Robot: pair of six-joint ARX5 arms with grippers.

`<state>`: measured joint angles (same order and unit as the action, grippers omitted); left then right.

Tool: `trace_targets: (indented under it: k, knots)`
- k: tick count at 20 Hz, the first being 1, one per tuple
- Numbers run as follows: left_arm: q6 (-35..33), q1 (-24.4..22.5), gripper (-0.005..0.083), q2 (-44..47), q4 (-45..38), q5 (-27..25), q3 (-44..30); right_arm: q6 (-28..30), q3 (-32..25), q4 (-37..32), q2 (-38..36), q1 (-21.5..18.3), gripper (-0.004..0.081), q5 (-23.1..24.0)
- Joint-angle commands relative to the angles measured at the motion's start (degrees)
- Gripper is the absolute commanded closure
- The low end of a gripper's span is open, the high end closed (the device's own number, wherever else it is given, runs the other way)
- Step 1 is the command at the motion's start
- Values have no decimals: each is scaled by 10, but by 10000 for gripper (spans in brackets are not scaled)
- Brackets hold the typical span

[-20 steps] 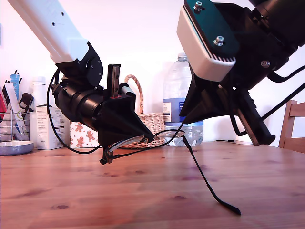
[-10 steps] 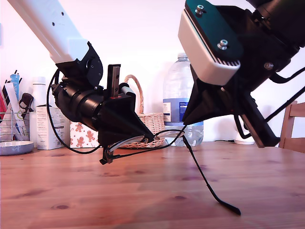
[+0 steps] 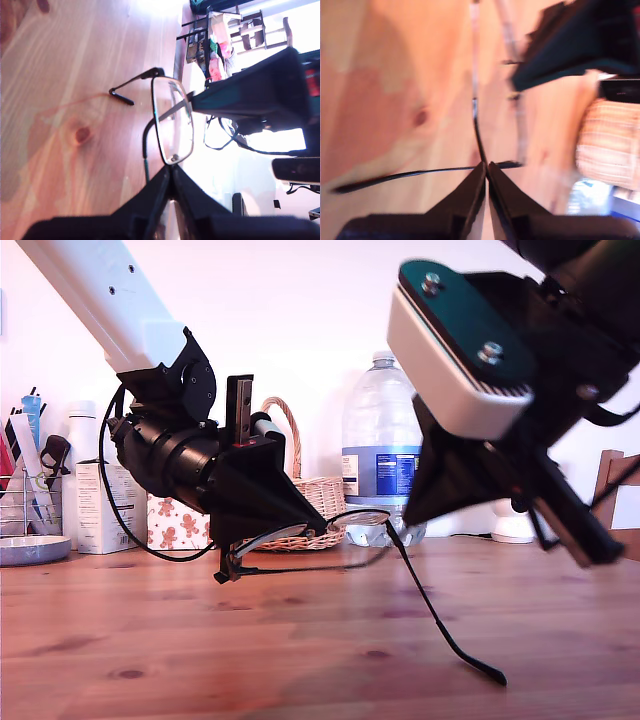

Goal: Pick up the glasses and open them, then place them back on the table

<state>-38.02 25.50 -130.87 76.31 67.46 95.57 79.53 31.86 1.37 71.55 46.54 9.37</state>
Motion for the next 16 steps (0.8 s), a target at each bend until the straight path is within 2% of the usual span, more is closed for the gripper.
trace_targets:
  k: [1, 7, 10, 13, 16]
  knots:
    - [-6, 0, 795, -14, -3, 7, 10, -8, 5, 14, 3, 0, 778, -3]
    - [-5, -3, 795, -14, 0, 11, 41, -47, 5, 63, 3, 28, 778, -4]
    - [-4, -3, 795, -14, 0, 10, 43, -47, 5, 47, 3, 33, 767, 9]
    - [-3, -2, 795, -14, -1, 2, 43, -45, 5, -5, 3, 32, 642, 70]
    - [8, -1, 795, -14, -1, -27, 43, -45, 7, -64, 3, 32, 590, 93]
